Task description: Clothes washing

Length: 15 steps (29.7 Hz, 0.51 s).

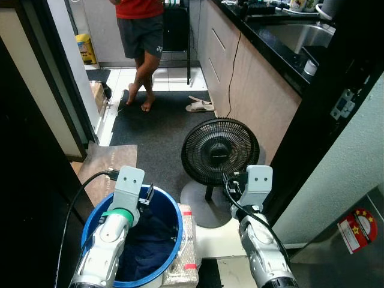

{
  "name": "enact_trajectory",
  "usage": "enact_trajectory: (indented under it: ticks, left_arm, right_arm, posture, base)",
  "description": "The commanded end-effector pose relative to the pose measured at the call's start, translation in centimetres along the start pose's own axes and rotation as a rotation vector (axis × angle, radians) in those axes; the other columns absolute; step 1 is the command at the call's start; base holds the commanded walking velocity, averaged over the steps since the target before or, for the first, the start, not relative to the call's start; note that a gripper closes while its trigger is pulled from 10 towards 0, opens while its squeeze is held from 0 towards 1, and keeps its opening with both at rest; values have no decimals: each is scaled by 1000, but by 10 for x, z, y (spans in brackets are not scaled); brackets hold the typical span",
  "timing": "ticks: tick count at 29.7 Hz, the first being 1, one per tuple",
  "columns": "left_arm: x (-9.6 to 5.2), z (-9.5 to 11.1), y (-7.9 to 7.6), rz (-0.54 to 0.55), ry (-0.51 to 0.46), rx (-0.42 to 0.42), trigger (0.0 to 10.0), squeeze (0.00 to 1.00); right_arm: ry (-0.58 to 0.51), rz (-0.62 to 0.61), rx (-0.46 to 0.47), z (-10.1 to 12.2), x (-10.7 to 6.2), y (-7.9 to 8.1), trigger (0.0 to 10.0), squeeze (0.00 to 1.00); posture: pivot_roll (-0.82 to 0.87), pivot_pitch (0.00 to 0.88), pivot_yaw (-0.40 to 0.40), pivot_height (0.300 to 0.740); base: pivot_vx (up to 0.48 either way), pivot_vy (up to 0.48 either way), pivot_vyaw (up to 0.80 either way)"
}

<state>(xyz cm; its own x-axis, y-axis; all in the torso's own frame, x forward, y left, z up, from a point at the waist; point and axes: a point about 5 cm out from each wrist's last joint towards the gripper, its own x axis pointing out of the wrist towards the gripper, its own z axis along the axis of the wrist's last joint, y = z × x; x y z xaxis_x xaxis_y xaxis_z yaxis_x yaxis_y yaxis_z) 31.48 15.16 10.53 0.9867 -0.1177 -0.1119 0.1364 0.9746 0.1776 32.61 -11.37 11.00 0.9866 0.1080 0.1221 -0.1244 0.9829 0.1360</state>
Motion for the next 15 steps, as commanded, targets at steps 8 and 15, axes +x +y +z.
enact_trajectory:
  ticks: [8, 15]
  left_arm:
    - [-5, -7, -2, -26, 31, 13, 10000, 0]
    - [-1, -8, 1, 0, 29, 12, 10000, 0]
  right_arm:
    - [9, 5, 8, -2, -7, 6, 10000, 0]
    - [-2, 49, 6, 3, 1, 13, 10000, 0]
  posture:
    - [23, 77, 52, 700]
    - [44, 41, 35, 680]
  base:
    - [0, 0, 0]
    - [0, 0, 0]
